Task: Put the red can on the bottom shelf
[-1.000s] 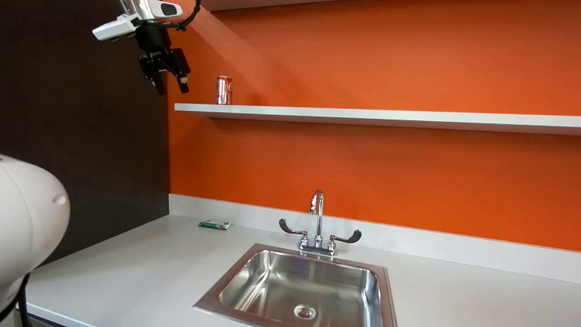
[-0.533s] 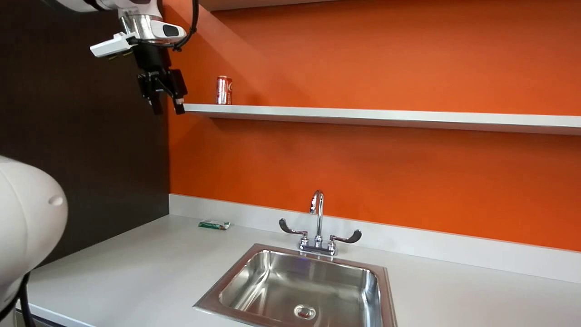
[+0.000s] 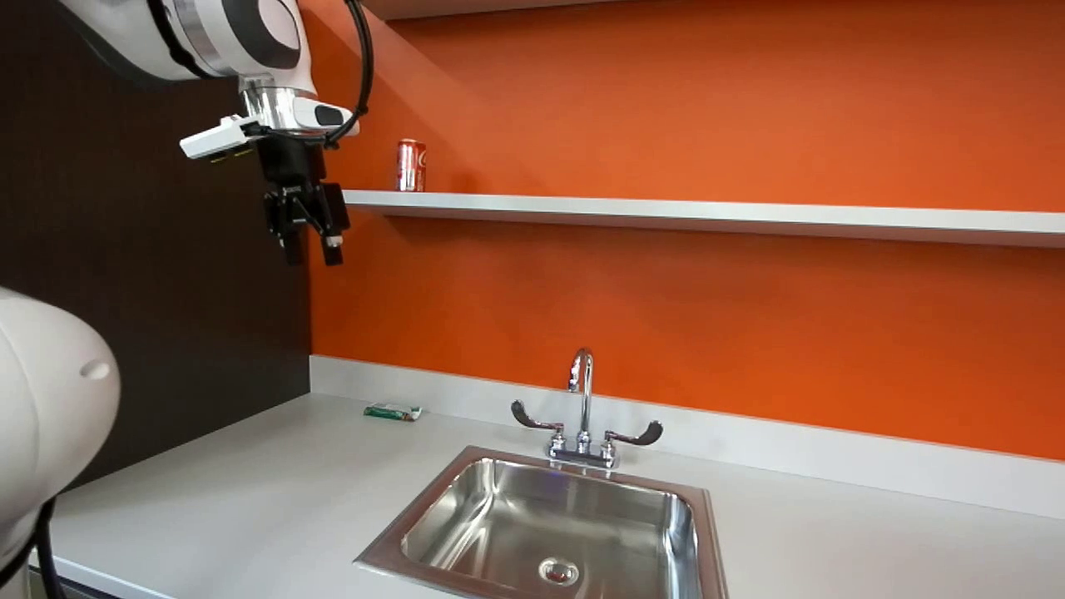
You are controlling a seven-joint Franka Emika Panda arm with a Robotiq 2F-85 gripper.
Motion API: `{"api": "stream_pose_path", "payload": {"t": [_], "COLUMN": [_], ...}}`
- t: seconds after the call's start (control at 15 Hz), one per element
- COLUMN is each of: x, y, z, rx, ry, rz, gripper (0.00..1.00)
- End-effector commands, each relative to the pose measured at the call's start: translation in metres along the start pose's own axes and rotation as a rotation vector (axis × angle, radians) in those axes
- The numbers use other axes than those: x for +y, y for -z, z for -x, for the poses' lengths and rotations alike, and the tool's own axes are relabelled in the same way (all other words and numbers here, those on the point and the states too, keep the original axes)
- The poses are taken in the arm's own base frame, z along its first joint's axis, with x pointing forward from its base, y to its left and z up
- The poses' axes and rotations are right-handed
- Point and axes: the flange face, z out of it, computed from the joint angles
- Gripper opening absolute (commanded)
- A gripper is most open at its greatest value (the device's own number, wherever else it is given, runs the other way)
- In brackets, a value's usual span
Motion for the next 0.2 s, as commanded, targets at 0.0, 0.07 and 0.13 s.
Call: {"api": "stream_pose_path", "payload": {"t": [0.0, 0.07, 0.13], "x": [0.001, 0.001, 0.002], "y": [-0.007, -0.013, -0.017], "z": [0.002, 0.004, 0.005], "rx": [-0.011, -0.017, -0.020], "ry": [0.000, 0.000, 0.001], "rz": [0.004, 0.006, 0.008], "gripper": [1.00, 1.00, 1.00]}}
